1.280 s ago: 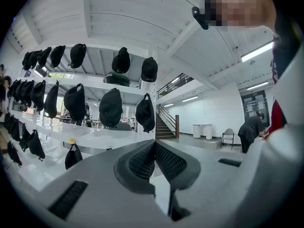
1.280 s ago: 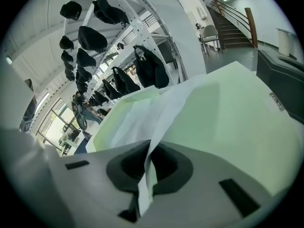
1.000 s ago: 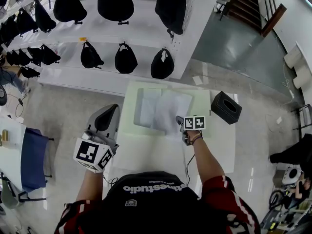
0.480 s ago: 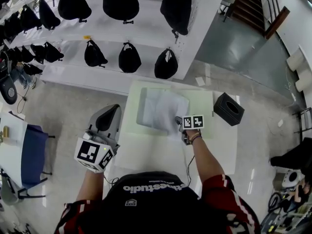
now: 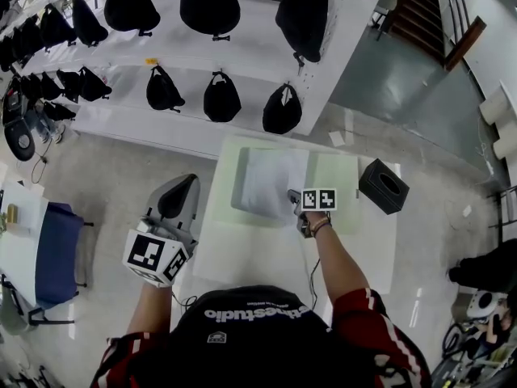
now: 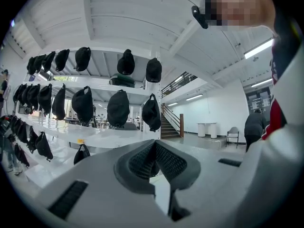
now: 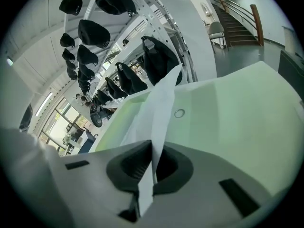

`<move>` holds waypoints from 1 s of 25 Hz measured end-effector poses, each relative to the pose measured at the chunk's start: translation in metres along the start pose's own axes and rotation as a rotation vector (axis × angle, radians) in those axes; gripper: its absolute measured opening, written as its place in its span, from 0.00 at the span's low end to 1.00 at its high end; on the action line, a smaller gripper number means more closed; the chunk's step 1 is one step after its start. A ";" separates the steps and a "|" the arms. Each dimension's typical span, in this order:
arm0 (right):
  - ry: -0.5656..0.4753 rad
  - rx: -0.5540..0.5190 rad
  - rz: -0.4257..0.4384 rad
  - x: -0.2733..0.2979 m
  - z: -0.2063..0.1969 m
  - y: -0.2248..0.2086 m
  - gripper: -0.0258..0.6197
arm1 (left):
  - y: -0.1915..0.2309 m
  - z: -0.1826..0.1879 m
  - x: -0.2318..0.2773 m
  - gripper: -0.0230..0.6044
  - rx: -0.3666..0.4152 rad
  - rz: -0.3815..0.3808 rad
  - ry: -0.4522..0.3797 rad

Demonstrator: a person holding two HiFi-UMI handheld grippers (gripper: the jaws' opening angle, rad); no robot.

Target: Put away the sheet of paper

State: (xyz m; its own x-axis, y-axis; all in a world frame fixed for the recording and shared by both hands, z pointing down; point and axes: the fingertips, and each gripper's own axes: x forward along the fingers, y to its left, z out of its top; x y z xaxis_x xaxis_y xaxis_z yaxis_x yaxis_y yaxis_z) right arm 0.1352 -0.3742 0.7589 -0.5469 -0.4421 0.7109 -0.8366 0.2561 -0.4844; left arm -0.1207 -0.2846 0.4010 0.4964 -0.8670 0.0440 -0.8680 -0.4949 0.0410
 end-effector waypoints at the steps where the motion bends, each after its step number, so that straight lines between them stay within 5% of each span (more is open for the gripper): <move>1: -0.002 0.011 0.006 0.002 0.001 0.002 0.04 | 0.001 -0.001 0.000 0.04 0.001 0.002 0.001; 25: 0.093 0.070 -0.004 0.032 -0.017 0.011 0.04 | 0.023 -0.003 0.001 0.04 0.006 0.022 0.000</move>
State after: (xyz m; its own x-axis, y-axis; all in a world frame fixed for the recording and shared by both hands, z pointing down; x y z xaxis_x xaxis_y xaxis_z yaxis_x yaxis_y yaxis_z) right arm 0.1084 -0.3710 0.7850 -0.5473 -0.3607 0.7552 -0.8360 0.1927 -0.5138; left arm -0.1402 -0.2970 0.4051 0.4773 -0.8776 0.0449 -0.8787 -0.4762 0.0344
